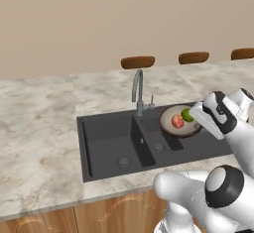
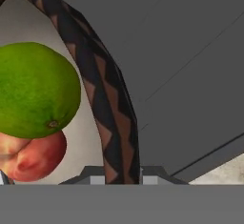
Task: Dump the peach and lime from the bowl so the bowl can be washed. Place the bowl in the sink after clearing the leftovers.
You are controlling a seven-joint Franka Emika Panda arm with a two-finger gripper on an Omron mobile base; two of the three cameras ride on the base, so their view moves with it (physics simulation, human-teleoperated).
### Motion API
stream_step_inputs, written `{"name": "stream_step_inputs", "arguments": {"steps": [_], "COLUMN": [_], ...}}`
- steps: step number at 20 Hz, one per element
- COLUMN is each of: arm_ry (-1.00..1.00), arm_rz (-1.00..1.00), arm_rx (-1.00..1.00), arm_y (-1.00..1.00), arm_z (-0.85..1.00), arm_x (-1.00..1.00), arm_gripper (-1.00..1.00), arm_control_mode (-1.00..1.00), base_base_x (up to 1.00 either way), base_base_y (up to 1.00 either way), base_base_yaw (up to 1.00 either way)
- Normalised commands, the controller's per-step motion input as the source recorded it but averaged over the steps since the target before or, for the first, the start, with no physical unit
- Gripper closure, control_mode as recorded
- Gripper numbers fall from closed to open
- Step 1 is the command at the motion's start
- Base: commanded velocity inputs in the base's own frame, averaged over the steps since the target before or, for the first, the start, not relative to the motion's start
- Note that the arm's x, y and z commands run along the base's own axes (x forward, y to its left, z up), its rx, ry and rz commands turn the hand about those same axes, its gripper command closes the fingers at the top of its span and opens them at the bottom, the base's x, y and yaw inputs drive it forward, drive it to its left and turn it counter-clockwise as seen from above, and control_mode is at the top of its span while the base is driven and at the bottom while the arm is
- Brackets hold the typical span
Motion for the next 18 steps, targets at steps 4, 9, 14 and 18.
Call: {"name": "stream_step_inputs", "arguments": {"steps": [4, 9, 14, 18], "arm_ry": [0.02, 0.02, 0.00, -0.02], "arm_rz": [0.00, 0.00, 0.00, 0.00], "arm_rx": [-0.15, -0.28, -0.30, -0.29], "arm_y": [0.05, 0.29, 0.38, 0.05], "arm_z": [-0.08, -0.23, -0.27, -0.27], "arm_x": [0.00, 0.02, 0.30, 0.36], "arm_gripper": [1.00, 1.00, 1.00, 1.00], "arm_control_mode": [-1.00, -1.00, -1.00, -1.00], "base_base_x": [0.00, 0.00, 0.00, 0.00], "base_base_y": [0.00, 0.00, 0.00, 0.00], "base_base_yaw": [0.00, 0.00, 0.00, 0.00]}}
